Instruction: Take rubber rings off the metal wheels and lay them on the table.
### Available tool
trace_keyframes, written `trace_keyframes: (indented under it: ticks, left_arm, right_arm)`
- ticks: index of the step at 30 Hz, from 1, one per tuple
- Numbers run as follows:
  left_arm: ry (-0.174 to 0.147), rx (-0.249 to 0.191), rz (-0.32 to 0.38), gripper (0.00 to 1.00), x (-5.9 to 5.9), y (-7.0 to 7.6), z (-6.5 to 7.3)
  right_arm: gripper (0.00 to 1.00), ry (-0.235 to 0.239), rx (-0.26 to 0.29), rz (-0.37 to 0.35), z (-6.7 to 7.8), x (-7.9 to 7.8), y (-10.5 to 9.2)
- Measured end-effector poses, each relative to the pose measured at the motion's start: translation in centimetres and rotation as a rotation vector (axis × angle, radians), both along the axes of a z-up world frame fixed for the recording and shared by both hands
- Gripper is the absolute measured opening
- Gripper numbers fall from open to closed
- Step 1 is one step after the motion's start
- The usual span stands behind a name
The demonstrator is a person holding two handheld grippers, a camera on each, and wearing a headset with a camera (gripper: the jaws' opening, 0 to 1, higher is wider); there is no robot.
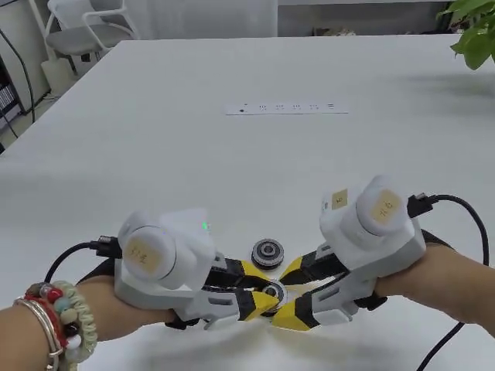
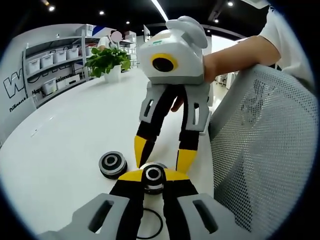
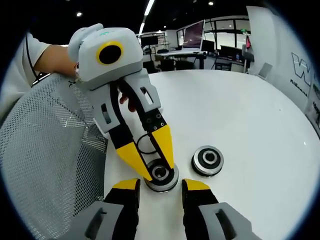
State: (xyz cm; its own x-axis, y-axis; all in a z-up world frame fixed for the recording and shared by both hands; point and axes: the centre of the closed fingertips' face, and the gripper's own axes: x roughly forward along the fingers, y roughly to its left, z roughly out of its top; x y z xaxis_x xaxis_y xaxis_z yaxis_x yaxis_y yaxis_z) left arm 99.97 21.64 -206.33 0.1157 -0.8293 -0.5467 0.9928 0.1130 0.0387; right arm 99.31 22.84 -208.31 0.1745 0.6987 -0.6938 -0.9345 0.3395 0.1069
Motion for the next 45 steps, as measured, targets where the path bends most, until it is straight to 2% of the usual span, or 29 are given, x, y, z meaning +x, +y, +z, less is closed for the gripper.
trace_keyframes:
  ticks: [1, 2, 4, 15, 23, 32, 33, 34, 35, 36, 40, 45]
  left_arm:
    - [0.000, 0.000, 0.000, 0.08, 0.0, 0.0, 0.0]
    - [0.000, -0.001, 0.001, 0.08, 0.0, 0.0, 0.0]
    - [0.001, -0.001, 0.001, 0.08, 0.0, 0.0, 0.0]
    - [0.004, -0.004, 0.003, 0.08, 0.1, -0.1, 0.0]
    - [0.010, -0.007, 0.008, 0.08, 0.1, -0.1, 0.0]
    - [0.010, -0.009, 0.009, 0.08, 0.1, -0.1, 0.0]
    - [0.010, -0.009, 0.009, 0.08, 0.1, -0.1, 0.0]
    - [0.010, -0.009, 0.009, 0.08, 0.1, 0.0, -0.1]
    - [0.009, -0.009, 0.010, 0.08, 0.1, 0.0, 0.0]
    - [0.009, -0.010, 0.010, 0.08, 0.1, -0.1, 0.0]
    - [0.008, -0.010, 0.010, 0.08, 0.1, 0.0, 0.0]
    - [0.008, -0.011, 0.011, 0.08, 0.1, -0.1, 0.0]
  right_arm:
    - [0.27, -0.016, -0.010, 0.005, 0.0, 0.1, -0.1]
    - [0.24, -0.004, -0.014, 0.015, 0.0, -0.2, -0.2]
    - [0.24, -0.008, -0.009, 0.004, -0.2, 0.2, -0.1]
    - [0.20, -0.049, -0.042, 0.066, -0.4, 0.1, -0.3]
    - [0.17, -0.064, -0.054, 0.085, -0.2, 0.1, -0.6]
    - [0.15, -0.025, -0.030, 0.055, -0.3, 0.0, -0.9]
    - [0.13, -0.027, -0.042, 0.052, -0.4, 0.0, -1.2]
    - [0.07, -0.035, -0.065, 0.057, -0.6, 0.1, -1.5]
    - [0.00, -0.030, -0.052, 0.048, -0.5, 0.1, -1.5]
    - [0.00, -0.022, -0.055, 0.007, -0.7, 0.5, -1.8]
    - [0.00, -0.011, -0.047, 0.019, -0.5, 0.3, -1.6]
    - [0.00, 0.030, -0.041, -0.037, -0.5, 0.6, -1.8]
